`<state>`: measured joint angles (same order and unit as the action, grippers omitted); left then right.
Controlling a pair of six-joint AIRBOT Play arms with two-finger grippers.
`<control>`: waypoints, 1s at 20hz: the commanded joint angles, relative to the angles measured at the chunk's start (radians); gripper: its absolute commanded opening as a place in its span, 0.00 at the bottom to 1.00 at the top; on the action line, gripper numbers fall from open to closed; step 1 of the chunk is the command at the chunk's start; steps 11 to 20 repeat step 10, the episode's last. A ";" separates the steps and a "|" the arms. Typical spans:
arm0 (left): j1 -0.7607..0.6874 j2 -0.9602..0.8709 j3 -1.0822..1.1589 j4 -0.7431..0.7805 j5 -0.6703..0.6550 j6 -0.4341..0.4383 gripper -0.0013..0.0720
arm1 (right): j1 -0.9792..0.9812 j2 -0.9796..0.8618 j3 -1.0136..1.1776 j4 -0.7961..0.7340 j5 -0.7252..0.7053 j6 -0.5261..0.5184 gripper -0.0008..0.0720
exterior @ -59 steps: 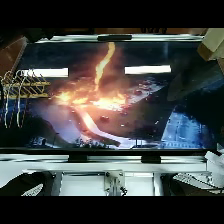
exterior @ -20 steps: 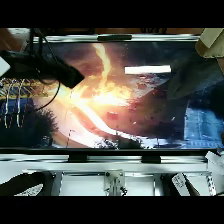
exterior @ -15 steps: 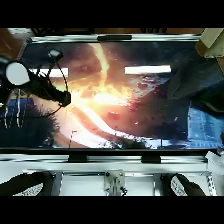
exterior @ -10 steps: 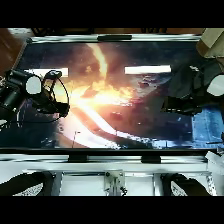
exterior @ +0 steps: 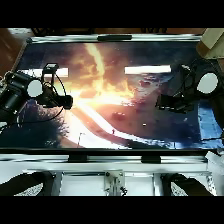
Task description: Fold the shirts.
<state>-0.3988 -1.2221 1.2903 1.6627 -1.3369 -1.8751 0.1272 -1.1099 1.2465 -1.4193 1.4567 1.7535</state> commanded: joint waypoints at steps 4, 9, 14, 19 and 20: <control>0.000 0.001 -0.001 0.002 0.039 -0.004 0.83 | 0.003 -0.002 0.001 0.005 -0.006 0.003 0.93; 0.000 0.001 -0.001 0.002 0.067 -0.004 0.83 | 0.003 -0.002 0.001 0.005 -0.006 0.003 0.93; 0.000 0.001 -0.001 0.002 0.075 -0.004 0.83 | 0.003 -0.002 0.001 0.005 -0.006 0.003 0.93; 0.000 0.001 -0.001 0.002 0.075 -0.004 0.83 | 0.003 -0.002 0.001 0.005 -0.006 0.003 0.93; 0.000 0.001 -0.001 0.002 0.075 -0.004 0.83 | 0.003 -0.002 0.001 0.005 -0.006 0.003 0.93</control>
